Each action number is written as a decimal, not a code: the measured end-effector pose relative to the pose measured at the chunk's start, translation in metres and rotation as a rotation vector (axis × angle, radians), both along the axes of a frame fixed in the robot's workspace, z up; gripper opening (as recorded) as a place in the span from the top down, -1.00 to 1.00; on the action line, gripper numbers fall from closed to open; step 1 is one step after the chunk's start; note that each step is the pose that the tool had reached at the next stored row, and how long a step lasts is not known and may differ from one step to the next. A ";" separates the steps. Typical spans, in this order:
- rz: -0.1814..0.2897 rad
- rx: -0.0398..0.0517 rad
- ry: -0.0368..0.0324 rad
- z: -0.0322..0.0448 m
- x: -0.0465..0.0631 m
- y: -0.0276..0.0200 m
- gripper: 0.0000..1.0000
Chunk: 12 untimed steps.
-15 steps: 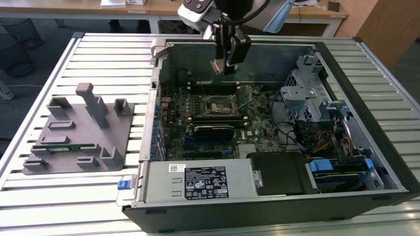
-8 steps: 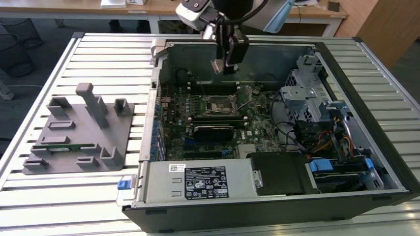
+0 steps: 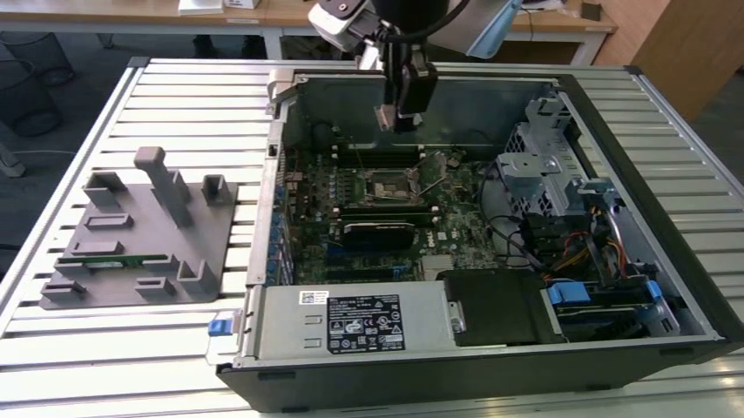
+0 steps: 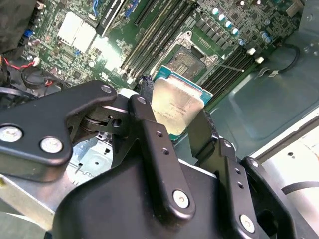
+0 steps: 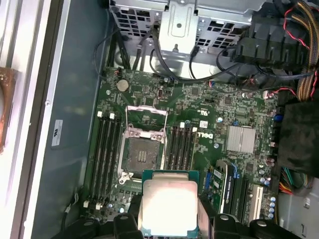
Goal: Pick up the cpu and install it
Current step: 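Place the cpu into insertion slot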
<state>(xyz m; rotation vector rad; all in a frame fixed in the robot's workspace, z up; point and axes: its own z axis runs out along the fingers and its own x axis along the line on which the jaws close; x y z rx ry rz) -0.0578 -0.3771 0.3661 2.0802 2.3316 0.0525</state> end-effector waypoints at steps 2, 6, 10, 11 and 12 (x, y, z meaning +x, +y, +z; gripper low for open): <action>-0.015 0.0000 0.0000 0.0000 0.000 0.0001 -0.05; -0.044 0.0000 0.0000 -0.0001 0.000 0.0002 -0.05; -0.075 0.0000 0.0000 -0.0003 0.000 0.0003 -0.05; -0.083 0.0001 0.0000 -0.0004 0.000 0.0003 -0.05; -0.092 0.0000 0.0000 -0.0004 0.000 0.0004 -0.05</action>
